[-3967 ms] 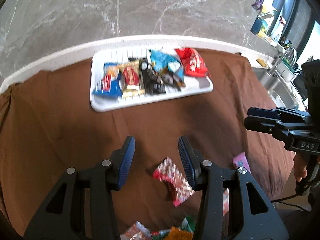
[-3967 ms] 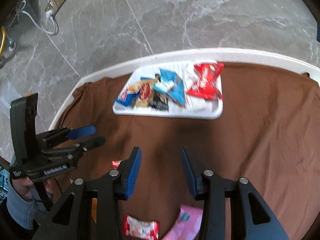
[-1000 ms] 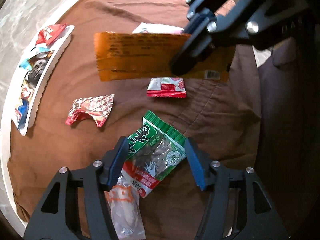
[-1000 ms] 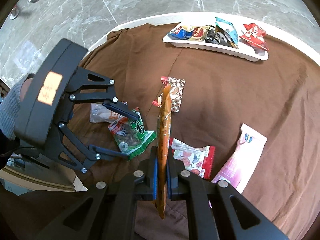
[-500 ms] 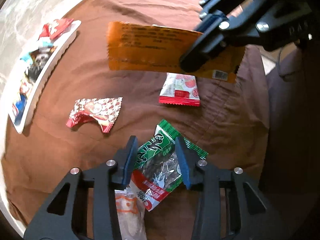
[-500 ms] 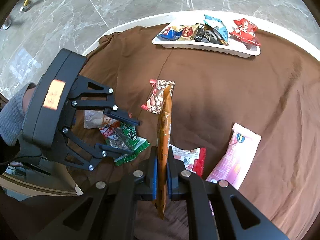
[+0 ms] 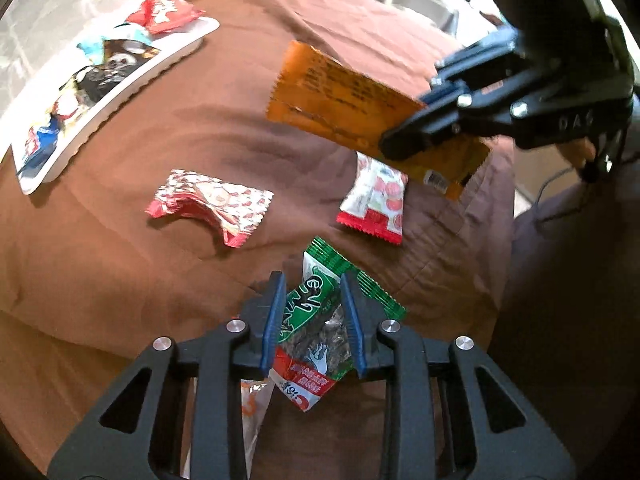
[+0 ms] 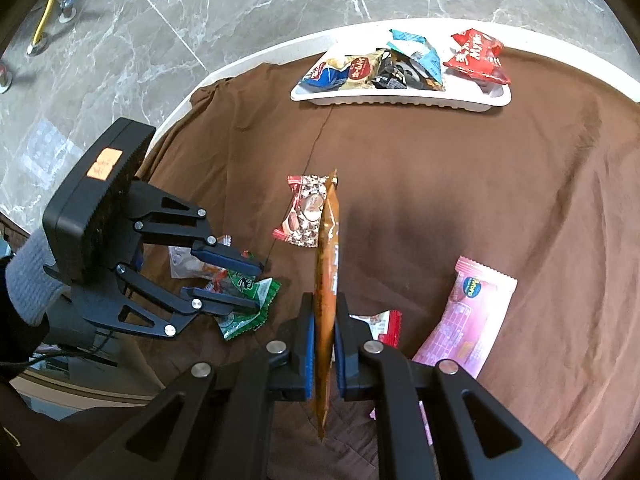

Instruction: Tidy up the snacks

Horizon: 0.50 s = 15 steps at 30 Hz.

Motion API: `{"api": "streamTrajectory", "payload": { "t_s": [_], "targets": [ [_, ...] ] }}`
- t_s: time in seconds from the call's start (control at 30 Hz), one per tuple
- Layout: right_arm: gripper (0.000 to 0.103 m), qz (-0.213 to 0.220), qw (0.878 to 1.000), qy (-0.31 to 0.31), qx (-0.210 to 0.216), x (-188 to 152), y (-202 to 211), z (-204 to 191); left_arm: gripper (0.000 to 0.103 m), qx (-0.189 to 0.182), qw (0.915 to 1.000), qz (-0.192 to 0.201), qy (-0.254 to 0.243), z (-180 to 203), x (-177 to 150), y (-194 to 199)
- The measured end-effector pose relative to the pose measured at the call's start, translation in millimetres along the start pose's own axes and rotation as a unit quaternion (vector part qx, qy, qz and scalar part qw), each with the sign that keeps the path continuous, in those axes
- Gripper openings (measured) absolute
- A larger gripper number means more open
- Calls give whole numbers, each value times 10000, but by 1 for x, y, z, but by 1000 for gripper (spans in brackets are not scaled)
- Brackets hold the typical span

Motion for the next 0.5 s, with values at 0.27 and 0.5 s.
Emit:
{"api": "streamTrajectory", "payload": {
  "t_s": [0.27,0.5],
  "targets": [
    [10,64,9996,-216,184,13,-2,5,18,-52,9970,423,643,-17,15,25],
    [10,151,9992,-300,203,28,-2,12,18,105,9974,374,607,-17,13,27]
  ]
}}
Point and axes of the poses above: each gripper's, at about its wrist camera, not at the fingertips, and y roughly against the way its jaws point, z to its right, x to its top, the point moved 8 cm from there along -y, roughly the way its jaws point, and after that the axes turned 13 degrees about z, right-handed, at the moved point
